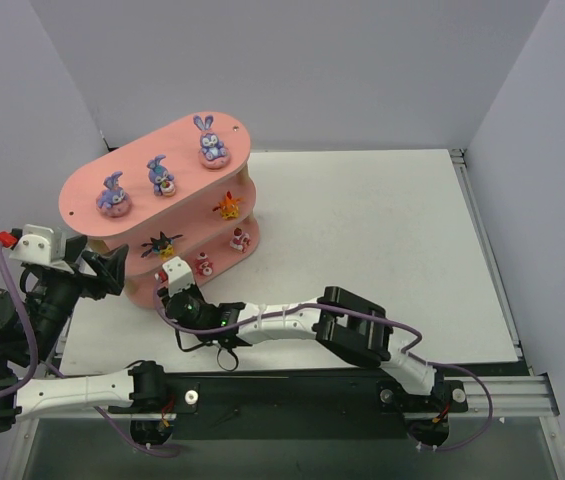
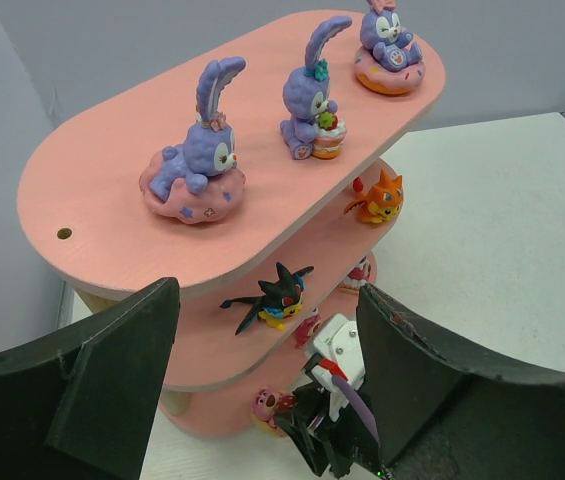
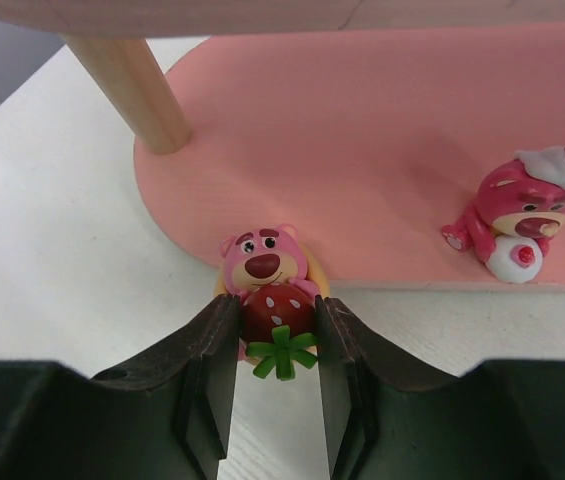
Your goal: Place and organize the plastic toys onto the shelf
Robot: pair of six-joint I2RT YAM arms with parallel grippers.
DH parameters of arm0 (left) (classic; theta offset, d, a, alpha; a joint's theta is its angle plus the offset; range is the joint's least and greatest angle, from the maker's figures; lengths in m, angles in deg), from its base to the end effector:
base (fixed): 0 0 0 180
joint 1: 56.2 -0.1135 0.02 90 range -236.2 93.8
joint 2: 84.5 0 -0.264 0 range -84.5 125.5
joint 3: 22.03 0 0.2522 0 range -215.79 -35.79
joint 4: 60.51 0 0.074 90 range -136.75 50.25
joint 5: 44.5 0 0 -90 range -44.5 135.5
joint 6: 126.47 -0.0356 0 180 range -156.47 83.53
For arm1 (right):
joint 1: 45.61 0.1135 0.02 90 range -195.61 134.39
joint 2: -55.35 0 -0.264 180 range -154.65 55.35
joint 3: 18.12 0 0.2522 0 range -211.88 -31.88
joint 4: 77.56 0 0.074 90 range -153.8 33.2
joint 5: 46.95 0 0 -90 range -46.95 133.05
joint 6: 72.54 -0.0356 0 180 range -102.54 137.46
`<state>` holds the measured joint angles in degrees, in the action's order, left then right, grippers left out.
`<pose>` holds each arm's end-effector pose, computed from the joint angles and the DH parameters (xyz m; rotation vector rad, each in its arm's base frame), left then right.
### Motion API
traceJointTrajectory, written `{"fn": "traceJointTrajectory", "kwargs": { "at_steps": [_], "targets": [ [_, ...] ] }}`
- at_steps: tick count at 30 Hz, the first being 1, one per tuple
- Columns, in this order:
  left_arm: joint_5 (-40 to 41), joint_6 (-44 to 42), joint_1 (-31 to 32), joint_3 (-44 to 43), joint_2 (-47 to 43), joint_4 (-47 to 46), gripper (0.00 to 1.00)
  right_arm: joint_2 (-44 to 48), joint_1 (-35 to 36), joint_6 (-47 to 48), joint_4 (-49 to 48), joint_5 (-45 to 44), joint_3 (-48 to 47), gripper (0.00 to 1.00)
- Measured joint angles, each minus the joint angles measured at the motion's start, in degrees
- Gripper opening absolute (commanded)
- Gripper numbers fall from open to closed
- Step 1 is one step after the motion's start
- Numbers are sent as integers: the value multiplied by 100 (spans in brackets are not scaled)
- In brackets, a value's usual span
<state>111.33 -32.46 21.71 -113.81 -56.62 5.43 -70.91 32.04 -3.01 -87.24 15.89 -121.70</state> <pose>0.0289 0.0204 0.4603 0.1373 1.5827 -0.1937 0.1253 0.4965 0.2054 -0.5614 1.7576 0.8019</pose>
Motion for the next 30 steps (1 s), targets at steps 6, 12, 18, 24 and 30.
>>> {"fn": "traceJointTrajectory", "kwargs": {
  "at_steps": [6, 12, 18, 24, 30],
  "targets": [
    [0, 0, 0, -2, 0, 15, 81, -243, 0, 131, -85, -175, -258, 0],
    [2, 0, 0, -2, 0, 28, 81, -494, 0, 153, -269, -374, -597, 0],
    [13, 0, 0, -4, 0, 39, 81, -874, 0, 280, -363, -586, -977, 0],
    [17, 2, 0, -4, 0, 39, 81, -962, 0, 367, -400, -741, -1078, 13],
    [17, 7, 0, -4, 0, 39, 81, -1104, -4, 452, -398, -835, -1272, 27]
  ]
}}
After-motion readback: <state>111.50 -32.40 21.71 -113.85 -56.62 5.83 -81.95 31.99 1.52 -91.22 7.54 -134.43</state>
